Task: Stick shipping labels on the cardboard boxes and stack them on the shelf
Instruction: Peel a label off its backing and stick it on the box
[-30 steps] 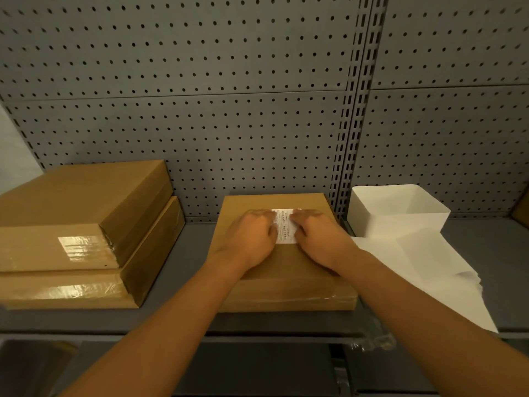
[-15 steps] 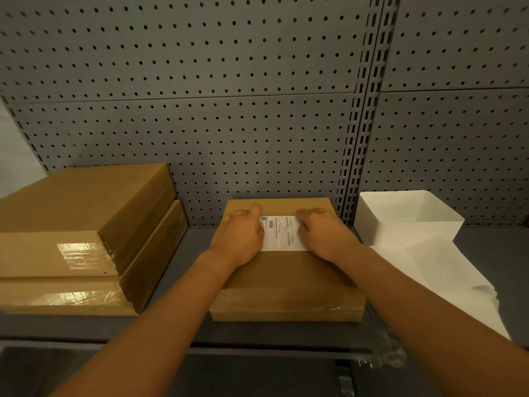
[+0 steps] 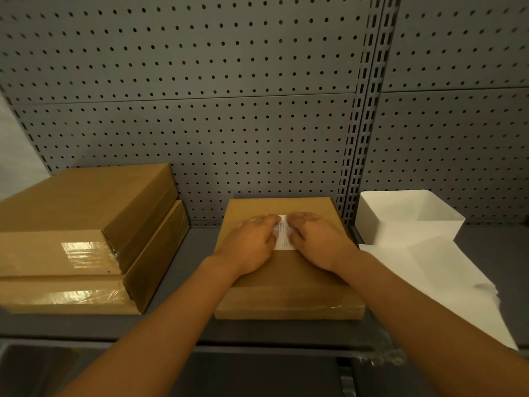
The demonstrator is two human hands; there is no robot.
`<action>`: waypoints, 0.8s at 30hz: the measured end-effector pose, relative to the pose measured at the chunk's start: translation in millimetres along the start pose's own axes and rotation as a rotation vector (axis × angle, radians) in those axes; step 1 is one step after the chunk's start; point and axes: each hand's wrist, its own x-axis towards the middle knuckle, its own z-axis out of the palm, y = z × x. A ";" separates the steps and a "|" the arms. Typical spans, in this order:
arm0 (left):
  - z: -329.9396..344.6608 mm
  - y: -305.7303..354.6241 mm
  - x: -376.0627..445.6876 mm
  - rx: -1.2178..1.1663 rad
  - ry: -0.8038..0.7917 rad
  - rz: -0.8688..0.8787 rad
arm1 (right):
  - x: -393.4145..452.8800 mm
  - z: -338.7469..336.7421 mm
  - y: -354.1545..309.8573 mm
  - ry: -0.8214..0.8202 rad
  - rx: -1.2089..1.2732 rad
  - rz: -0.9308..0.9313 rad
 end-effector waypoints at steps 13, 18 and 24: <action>-1.8 0.9 -15.7 -0.003 -0.083 -0.002 | -15.5 -6.0 -19.2 -0.087 -0.037 0.008; -8.0 -12.0 -29.9 0.057 -0.022 -0.025 | -31.4 -13.0 -0.2 -0.050 -0.115 0.088; -6.2 -0.1 -40.1 0.089 0.023 -0.004 | -39.6 -7.2 -13.9 -0.092 -0.066 -0.009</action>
